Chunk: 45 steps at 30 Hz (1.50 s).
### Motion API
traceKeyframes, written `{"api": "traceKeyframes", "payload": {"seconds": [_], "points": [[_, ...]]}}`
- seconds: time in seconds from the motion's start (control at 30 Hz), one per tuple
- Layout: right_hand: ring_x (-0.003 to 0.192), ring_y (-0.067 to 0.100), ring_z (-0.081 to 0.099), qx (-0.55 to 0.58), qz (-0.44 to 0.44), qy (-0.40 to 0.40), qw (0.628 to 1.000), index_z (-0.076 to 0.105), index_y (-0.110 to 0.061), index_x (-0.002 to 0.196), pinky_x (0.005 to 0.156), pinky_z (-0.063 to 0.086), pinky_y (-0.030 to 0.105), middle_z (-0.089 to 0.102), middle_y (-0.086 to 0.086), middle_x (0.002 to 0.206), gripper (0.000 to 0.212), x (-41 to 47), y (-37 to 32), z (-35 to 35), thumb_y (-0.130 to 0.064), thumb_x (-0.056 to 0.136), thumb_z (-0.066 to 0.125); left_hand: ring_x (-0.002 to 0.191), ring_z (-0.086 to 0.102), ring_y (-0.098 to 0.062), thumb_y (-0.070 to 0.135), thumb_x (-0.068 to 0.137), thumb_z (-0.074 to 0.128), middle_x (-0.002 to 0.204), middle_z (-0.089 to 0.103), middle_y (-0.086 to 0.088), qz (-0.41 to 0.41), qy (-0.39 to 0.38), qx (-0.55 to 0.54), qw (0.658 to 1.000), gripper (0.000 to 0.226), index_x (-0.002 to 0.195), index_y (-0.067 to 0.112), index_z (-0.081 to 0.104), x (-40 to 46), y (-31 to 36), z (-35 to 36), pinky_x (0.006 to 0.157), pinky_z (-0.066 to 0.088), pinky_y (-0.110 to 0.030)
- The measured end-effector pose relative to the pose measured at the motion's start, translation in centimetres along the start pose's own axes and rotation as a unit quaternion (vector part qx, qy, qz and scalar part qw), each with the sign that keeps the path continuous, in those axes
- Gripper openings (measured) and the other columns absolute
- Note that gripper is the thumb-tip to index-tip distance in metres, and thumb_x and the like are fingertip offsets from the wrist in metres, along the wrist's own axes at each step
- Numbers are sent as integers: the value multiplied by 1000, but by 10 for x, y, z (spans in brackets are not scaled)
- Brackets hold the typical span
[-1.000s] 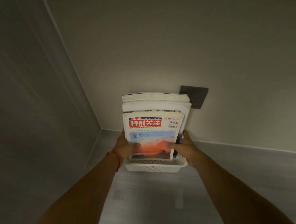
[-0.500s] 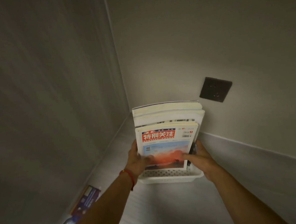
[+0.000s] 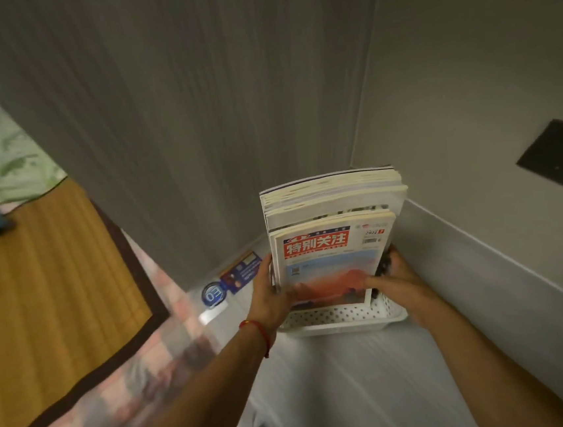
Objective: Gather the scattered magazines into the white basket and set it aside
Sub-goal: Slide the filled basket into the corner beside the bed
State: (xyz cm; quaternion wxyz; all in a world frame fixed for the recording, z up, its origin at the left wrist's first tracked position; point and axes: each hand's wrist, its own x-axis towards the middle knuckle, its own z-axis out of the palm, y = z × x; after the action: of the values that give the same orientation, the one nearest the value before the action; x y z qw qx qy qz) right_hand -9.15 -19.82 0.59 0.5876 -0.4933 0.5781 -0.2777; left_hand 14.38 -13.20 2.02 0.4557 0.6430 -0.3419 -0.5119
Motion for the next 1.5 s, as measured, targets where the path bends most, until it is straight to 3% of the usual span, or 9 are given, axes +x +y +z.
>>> {"api": "traceKeyframes", "payload": {"seconds": [0.2, 0.37, 0.63, 0.73, 0.83, 0.93, 1.1, 1.27, 1.5], "points": [[97, -4, 65, -60, -10, -70, 996, 49, -58, 107, 67, 53, 14, 69, -24, 105, 70, 22, -24, 53, -22, 60, 87, 112, 66, -18, -1, 78, 75, 125, 67, 1, -6, 86, -74, 993, 78, 137, 41, 45, -16, -22, -51, 88, 60, -44], [107, 6, 60, -109, -20, -111, 988, 43, -40, 133, 73, 53, 22, 63, -14, 116, 78, 52, -43, 96, -4, 72, 78, 112, 67, -21, -5, 75, 76, 126, 67, -5, 3, 150, -132, 980, 76, 134, 35, 51, -16, -28, -84, 83, 62, -41], [106, 5, 61, -149, -28, -161, 975, 47, -43, 128, 63, 52, 16, 65, -15, 113, 72, 97, -73, 141, 0, 76, 72, 115, 58, -16, 6, 68, 84, 133, 55, 7, 3, 200, -181, 963, 92, 136, 48, 41, -13, -21, -114, 90, 58, -49], [108, 1, 60, -158, -42, -171, 972, 47, -48, 124, 75, 50, 22, 64, -21, 113, 70, 102, -82, 143, -4, 76, 76, 129, 47, -20, 2, 71, 80, 144, 43, 6, -22, 210, -216, 953, 102, 146, 44, 24, -18, -30, -118, 102, 50, -55], [99, -9, 60, -122, -37, -143, 981, 43, -44, 136, 77, 49, 23, 62, -24, 123, 69, 95, -75, 128, -23, 80, 78, 129, 52, -24, 15, 88, 68, 144, 48, 0, -22, 206, -204, 957, 72, 142, 40, 28, -30, -48, -106, 105, 48, -55], [87, -8, 56, -151, -18, -25, 988, 42, -35, 143, 66, 44, 21, 61, -5, 131, 53, 78, -50, 118, -48, 94, 57, 130, 52, -22, 39, 100, 46, 141, 49, 2, -10, 216, -137, 967, 47, 145, 39, 31, -33, -54, -84, 108, 46, -53], [129, 22, 53, -73, -7, -10, 997, 37, -37, 148, 106, 46, 50, 48, 2, 149, 43, 73, -14, 128, -37, 105, 38, 127, 53, -19, 39, 103, 33, 139, 51, 2, 16, 270, -137, 953, 44, 147, 37, 32, -27, -51, -74, 109, 46, -51], [121, 24, 59, -69, 8, -8, 998, 36, -36, 148, 99, 50, 44, 55, 7, 141, 44, 91, -17, 135, -34, 104, 42, 123, 57, -22, 39, 104, 32, 135, 55, -2, 12, 274, -135, 952, 44, 148, 33, 30, -17, -58, -84, 105, 48, -55], [132, 24, 51, -37, 19, -34, 999, 35, -38, 148, 110, 41, 53, 50, 3, 147, 43, 103, -18, 144, -36, 104, 40, 129, 53, -17, 34, 107, 23, 139, 53, -3, 42, 289, -160, 943, 42, 147, 30, 35, -9, -52, -88, 111, 44, -48]]}}
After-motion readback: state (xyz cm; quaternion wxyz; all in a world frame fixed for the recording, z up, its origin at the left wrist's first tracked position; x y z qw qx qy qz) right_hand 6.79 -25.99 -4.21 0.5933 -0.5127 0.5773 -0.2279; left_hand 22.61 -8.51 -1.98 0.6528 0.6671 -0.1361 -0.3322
